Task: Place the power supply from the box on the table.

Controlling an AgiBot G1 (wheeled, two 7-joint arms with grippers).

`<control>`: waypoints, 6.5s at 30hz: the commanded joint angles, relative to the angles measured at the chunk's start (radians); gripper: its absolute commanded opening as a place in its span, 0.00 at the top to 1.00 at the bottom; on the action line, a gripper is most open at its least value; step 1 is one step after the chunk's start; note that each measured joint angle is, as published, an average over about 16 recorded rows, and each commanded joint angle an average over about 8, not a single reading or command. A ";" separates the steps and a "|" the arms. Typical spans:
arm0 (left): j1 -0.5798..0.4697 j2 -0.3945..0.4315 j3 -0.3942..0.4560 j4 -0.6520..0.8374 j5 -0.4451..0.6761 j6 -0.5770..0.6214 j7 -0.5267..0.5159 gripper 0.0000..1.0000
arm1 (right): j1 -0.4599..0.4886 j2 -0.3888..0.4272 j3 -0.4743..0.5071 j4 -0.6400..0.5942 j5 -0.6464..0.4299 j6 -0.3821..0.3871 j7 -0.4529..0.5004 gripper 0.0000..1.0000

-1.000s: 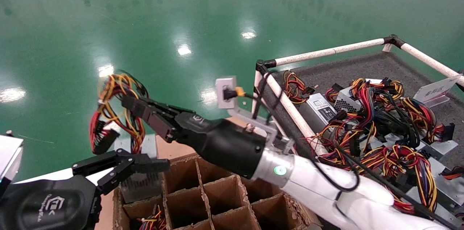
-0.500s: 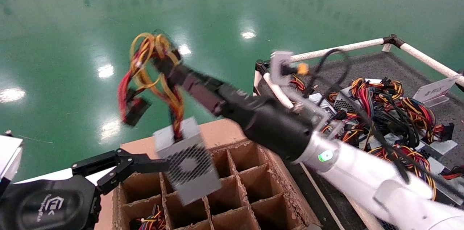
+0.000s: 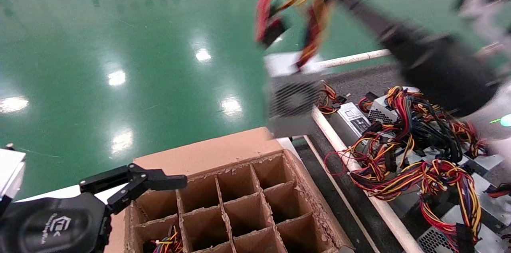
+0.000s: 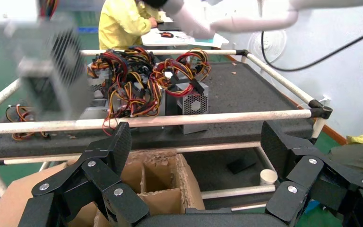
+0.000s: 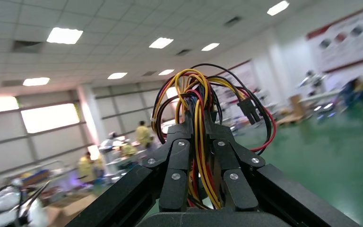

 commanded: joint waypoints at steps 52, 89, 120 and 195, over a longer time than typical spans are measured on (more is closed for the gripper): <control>0.000 0.000 0.001 0.000 0.000 0.000 0.000 0.00 | 0.178 0.291 -0.011 -0.304 -0.059 0.476 -0.040 1.00; 0.000 0.000 0.001 0.000 -0.001 0.000 0.001 0.00 | 0.020 0.243 -0.001 -0.278 -0.046 0.620 -0.129 1.00; 0.000 -0.001 0.001 0.000 -0.001 -0.001 0.001 0.00 | -0.121 0.213 -0.001 -0.272 -0.046 0.635 -0.120 0.36; 0.000 -0.001 0.002 0.001 -0.002 -0.001 0.001 0.00 | -0.272 0.325 0.384 0.352 -0.476 0.342 0.059 0.00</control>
